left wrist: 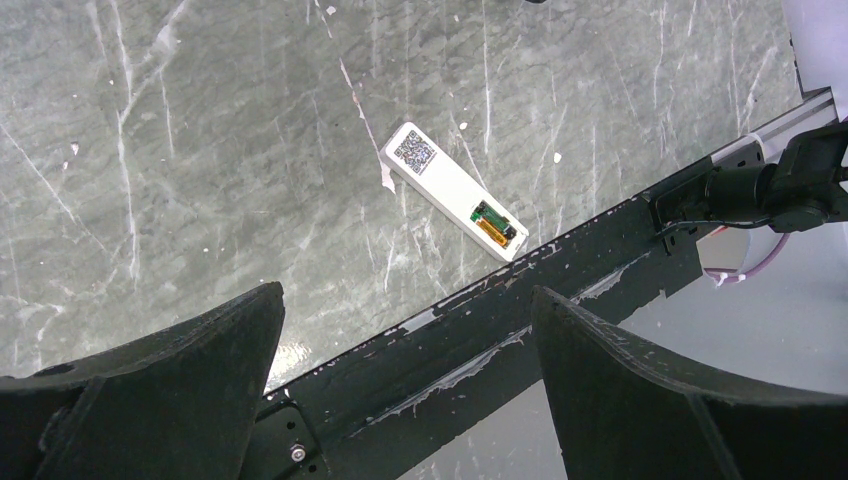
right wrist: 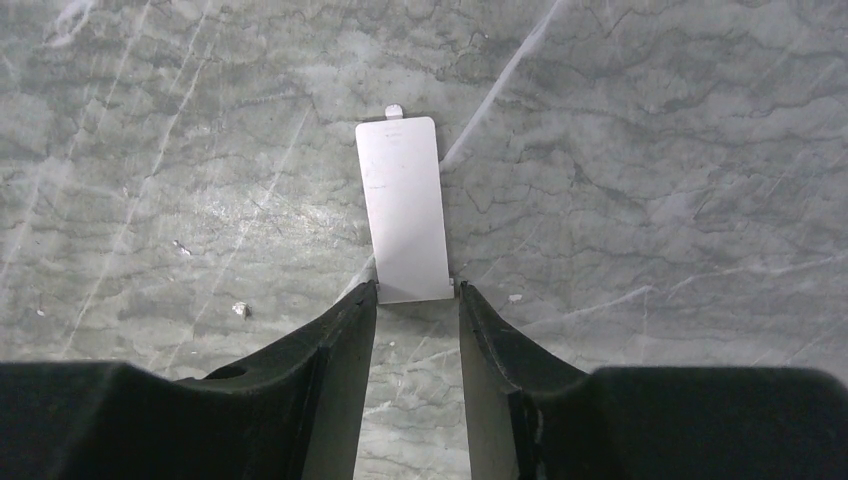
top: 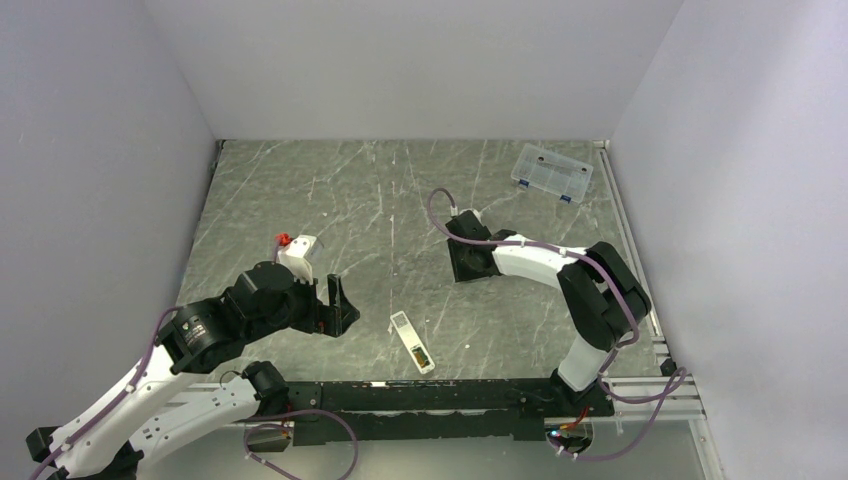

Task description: Load the batteries into the remote control

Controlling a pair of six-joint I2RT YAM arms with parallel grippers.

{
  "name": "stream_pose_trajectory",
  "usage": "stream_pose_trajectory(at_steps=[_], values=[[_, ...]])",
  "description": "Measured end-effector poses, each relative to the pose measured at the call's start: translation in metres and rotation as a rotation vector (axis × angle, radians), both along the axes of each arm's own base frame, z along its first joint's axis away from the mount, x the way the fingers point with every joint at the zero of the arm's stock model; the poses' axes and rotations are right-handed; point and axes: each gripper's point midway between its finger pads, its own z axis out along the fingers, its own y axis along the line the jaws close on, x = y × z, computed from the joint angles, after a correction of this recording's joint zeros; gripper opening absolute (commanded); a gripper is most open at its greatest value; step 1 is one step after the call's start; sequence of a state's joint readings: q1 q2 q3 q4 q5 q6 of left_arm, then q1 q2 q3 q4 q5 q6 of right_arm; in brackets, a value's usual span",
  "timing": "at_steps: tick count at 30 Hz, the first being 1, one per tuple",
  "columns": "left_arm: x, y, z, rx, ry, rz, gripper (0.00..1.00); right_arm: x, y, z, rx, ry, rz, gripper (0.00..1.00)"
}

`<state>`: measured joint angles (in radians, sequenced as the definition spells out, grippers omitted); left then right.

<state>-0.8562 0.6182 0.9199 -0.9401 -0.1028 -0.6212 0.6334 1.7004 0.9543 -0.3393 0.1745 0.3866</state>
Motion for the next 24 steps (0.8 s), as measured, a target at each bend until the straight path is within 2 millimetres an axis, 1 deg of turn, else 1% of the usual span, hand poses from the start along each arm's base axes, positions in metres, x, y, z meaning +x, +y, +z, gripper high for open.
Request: stream_pose_trajectory(at_steps=[8,21,24], values=[[0.0001,0.0,0.0,0.0,0.0,0.0,0.99,0.0034,0.0023,-0.0002,0.003,-0.006,0.002,0.38],[0.0,0.0,0.0,0.0,0.0,0.0,0.99,0.0052,0.0033,0.0,0.002,-0.012,0.008,0.26],[0.0,0.0,0.0,0.0,0.0,0.0,0.99,0.005,0.0038,0.0,0.001,-0.013,0.009,0.24]])
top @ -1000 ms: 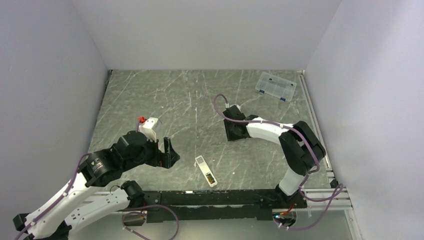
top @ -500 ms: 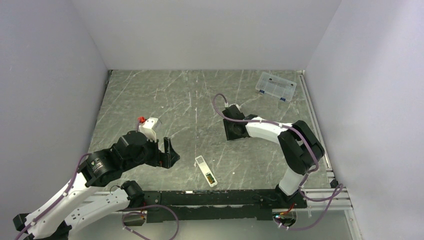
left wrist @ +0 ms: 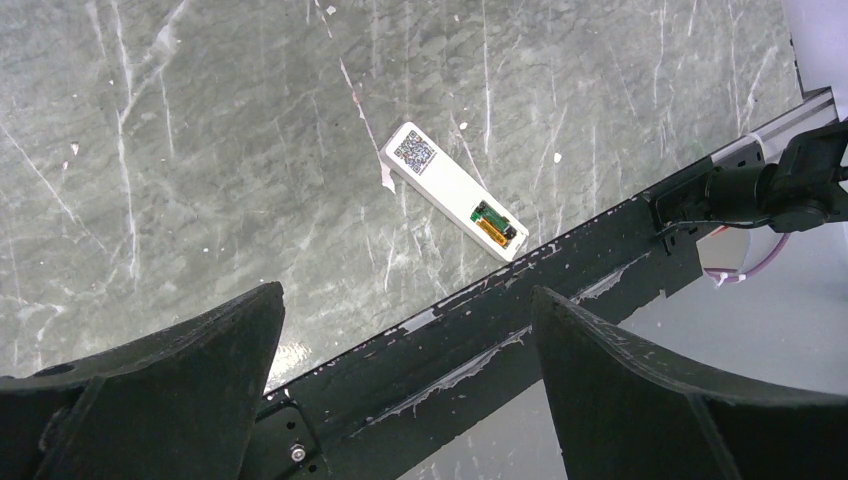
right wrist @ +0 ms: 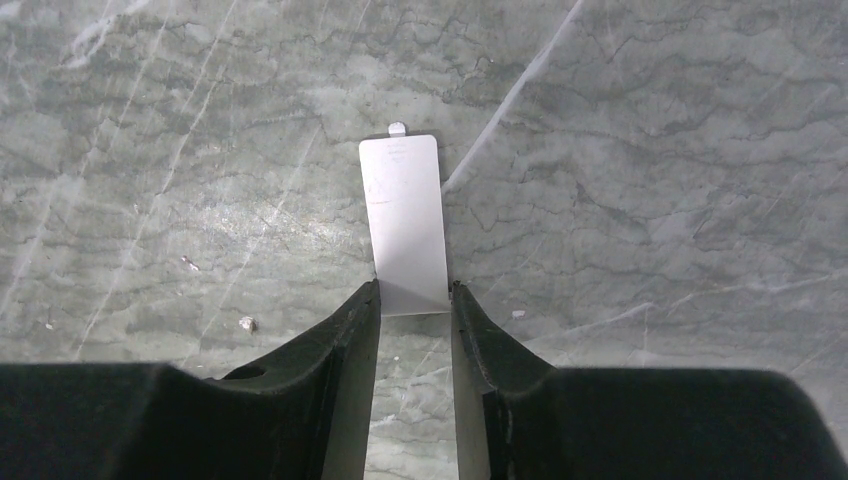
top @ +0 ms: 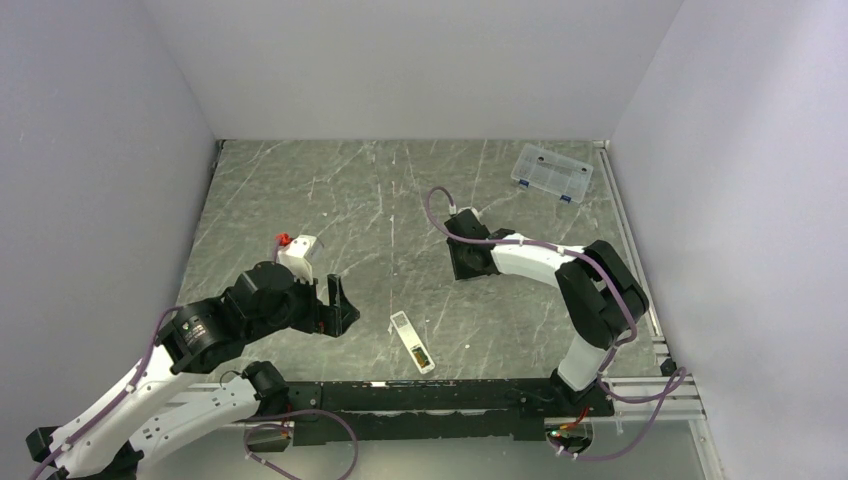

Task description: Load the batteries into the remote control

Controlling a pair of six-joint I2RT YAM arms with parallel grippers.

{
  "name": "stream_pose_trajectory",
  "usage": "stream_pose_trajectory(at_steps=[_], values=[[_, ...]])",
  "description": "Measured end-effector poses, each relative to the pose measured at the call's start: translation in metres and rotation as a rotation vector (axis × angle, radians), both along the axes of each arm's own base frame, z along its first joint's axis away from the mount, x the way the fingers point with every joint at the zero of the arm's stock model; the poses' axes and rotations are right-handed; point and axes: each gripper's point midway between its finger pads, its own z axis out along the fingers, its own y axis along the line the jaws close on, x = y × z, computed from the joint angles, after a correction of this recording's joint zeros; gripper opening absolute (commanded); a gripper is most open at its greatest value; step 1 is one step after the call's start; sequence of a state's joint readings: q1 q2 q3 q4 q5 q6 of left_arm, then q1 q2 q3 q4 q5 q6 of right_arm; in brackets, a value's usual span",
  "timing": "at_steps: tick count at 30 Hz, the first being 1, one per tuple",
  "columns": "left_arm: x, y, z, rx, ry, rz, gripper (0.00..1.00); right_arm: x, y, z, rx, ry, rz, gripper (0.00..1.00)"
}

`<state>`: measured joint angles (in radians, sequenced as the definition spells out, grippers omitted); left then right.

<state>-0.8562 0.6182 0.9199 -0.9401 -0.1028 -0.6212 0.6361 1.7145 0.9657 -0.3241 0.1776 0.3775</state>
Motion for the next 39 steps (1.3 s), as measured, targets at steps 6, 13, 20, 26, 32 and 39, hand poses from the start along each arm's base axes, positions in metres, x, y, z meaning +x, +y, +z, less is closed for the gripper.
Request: stream_pose_trajectory(at_steps=[6,13,20,26,32,39], values=[[0.0,0.0,0.0,0.001,0.001,0.0,0.99,-0.001,0.001,0.0,-0.003,-0.007,0.005,0.23],[0.0,-0.001,-0.001,0.006,0.005,0.0,0.99,-0.02,0.002,0.001,0.011,0.003,0.014,0.22],[0.001,-0.001,-0.003,0.011,0.01,0.0,0.99,-0.063,0.001,0.004,0.011,0.042,0.049,0.22],[0.001,-0.001,-0.003,0.011,0.01,0.0,0.99,-0.1,0.005,0.022,0.054,0.043,0.08,0.23],[0.001,-0.001,-0.003,0.01,0.009,-0.001,0.99,-0.128,0.002,0.036,0.103,0.045,0.072,0.43],[0.001,-0.001,-0.003,0.01,0.009,-0.001,0.99,-0.124,-0.003,0.032,0.073,0.041,0.016,0.5]])
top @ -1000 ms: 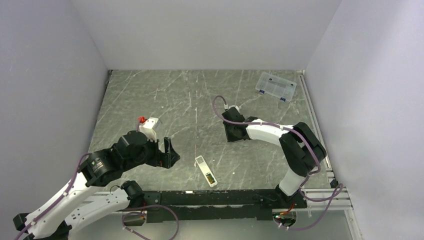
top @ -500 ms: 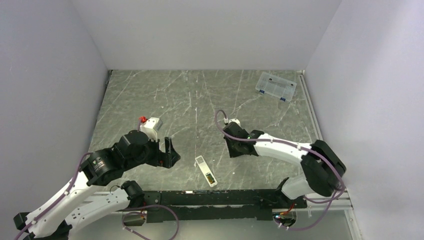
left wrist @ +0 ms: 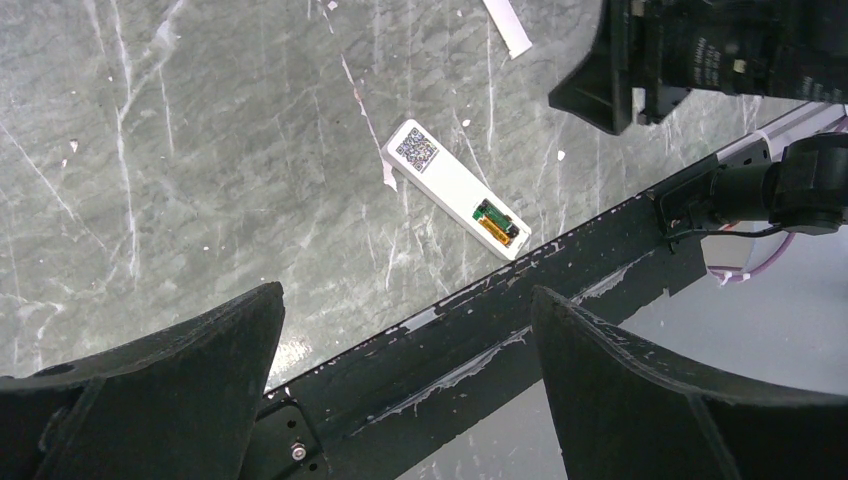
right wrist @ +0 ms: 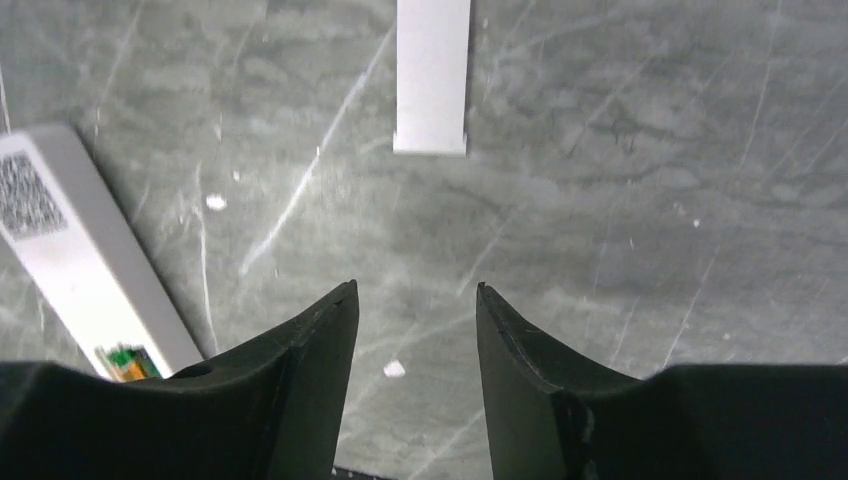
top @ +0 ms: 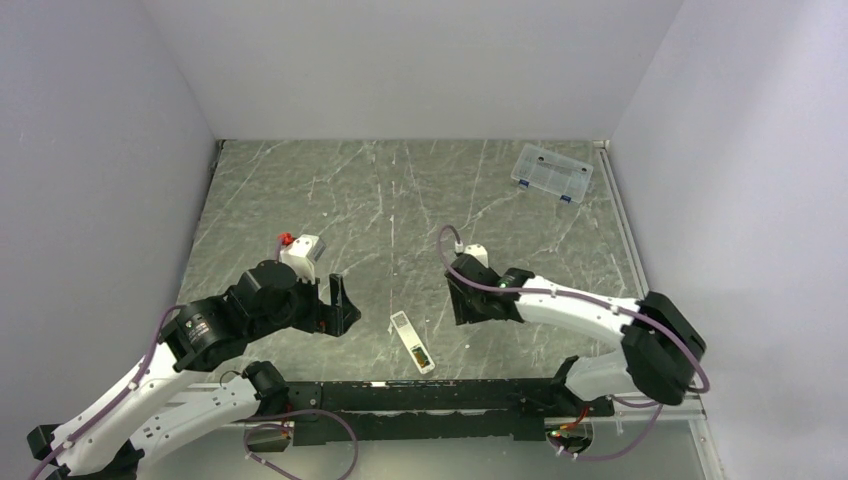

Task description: Load the batteries into the remote control

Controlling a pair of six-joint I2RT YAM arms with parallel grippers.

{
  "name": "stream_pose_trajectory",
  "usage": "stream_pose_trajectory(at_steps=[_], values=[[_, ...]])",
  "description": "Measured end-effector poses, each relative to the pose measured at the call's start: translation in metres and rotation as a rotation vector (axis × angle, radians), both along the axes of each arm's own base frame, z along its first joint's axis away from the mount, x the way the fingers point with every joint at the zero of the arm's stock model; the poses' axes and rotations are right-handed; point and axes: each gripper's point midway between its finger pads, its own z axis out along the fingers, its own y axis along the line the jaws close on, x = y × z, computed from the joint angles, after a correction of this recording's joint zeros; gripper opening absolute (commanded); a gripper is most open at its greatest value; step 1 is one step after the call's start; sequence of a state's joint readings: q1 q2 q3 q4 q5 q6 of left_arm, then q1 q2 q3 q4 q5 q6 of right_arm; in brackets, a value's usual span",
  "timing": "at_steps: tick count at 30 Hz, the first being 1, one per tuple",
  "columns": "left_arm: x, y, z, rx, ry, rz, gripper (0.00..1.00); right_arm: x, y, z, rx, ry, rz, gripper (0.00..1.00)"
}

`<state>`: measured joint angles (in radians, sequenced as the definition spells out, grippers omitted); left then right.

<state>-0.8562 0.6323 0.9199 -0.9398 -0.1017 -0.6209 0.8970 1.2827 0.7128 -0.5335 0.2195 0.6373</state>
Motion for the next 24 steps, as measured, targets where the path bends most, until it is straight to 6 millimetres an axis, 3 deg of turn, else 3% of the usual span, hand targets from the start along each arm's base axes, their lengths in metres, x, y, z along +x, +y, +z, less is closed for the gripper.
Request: stream_pose_trajectory(at_steps=[12,19,24], values=[[0.0,0.0,0.0,-0.002,-0.001,-0.001,0.99,0.078,0.018,-0.007,-0.041,-0.027,-0.075,0.48],[0.0,0.0,0.0,-0.002,-0.001,-0.001,0.99,0.082,0.014,-0.028,-0.089,0.01,-0.068,0.46],[-0.001,0.0,0.0,-0.002,0.0,-0.003,0.99,0.083,0.015,-0.031,-0.087,0.012,-0.062,0.42]])
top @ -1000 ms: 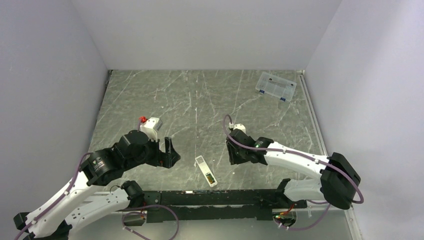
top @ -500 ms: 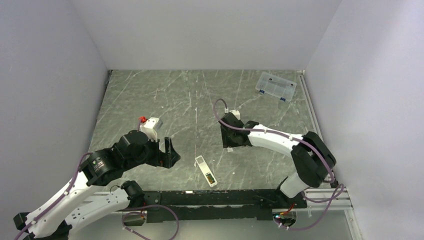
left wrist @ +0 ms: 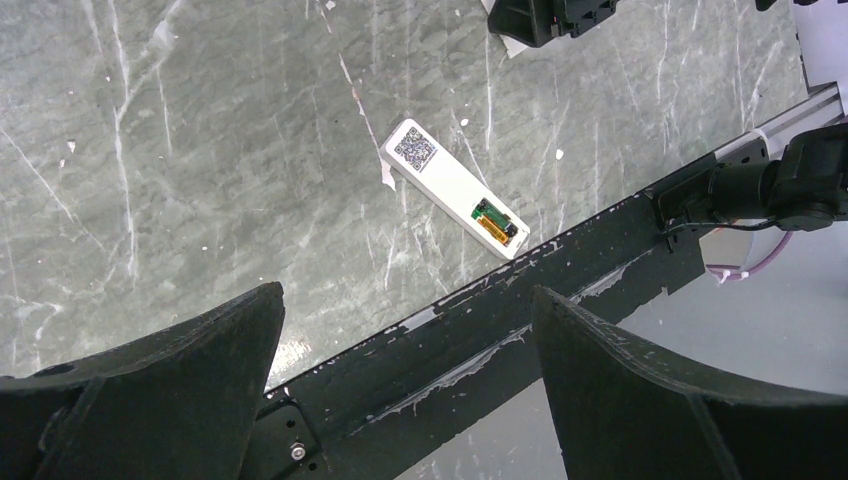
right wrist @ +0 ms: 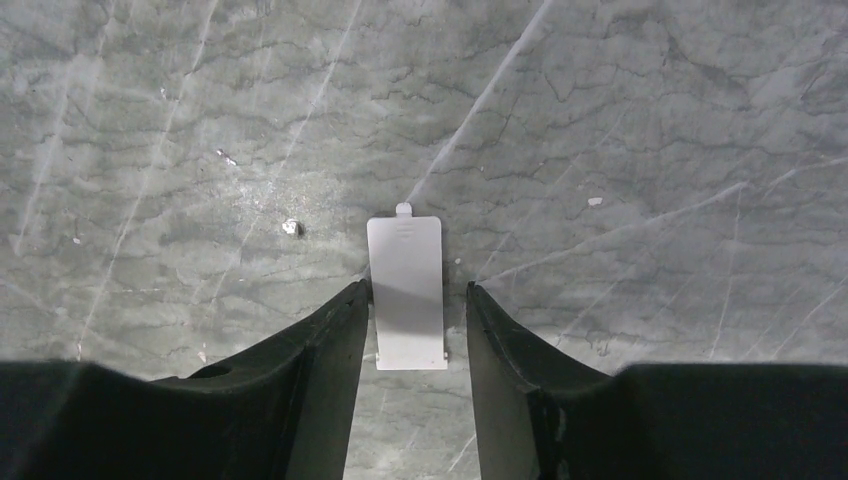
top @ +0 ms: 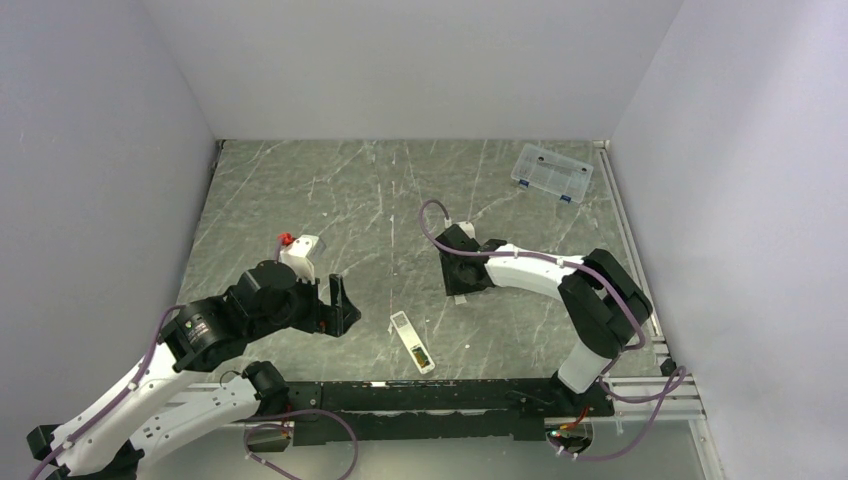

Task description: Load the batteries into the remote control

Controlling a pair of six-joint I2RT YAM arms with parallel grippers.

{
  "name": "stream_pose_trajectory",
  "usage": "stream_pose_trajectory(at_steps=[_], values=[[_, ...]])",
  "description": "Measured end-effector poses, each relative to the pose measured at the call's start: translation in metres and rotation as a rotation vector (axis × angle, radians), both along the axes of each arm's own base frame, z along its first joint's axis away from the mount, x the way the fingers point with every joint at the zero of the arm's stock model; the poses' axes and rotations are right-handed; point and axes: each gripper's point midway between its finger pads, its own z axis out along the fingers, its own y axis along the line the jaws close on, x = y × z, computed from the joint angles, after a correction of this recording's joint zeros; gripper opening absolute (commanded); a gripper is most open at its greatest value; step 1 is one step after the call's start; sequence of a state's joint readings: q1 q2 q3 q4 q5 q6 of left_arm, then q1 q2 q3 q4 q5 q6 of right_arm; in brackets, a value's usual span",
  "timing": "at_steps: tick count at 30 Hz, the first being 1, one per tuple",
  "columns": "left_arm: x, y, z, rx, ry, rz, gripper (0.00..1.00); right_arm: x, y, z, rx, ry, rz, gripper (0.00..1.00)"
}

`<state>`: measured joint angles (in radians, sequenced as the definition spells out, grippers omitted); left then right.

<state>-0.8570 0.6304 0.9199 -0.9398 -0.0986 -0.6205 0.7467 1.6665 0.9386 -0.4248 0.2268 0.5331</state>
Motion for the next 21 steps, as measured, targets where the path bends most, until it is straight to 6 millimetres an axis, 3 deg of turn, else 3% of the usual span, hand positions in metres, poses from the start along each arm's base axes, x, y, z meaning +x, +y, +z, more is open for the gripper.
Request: stream_pose_trajectory(at_steps=[14,21], values=[[-0.001,0.0,0.0,-0.002,0.002,-0.003,0.99,-0.006,-0.001,-0.001,-0.016,-0.017,0.012,0.33],[-0.001,0.0,0.0,-0.002,0.002,-0.003,0.99,-0.022,-0.003,-0.001,-0.012,-0.016,0.02,0.26]])
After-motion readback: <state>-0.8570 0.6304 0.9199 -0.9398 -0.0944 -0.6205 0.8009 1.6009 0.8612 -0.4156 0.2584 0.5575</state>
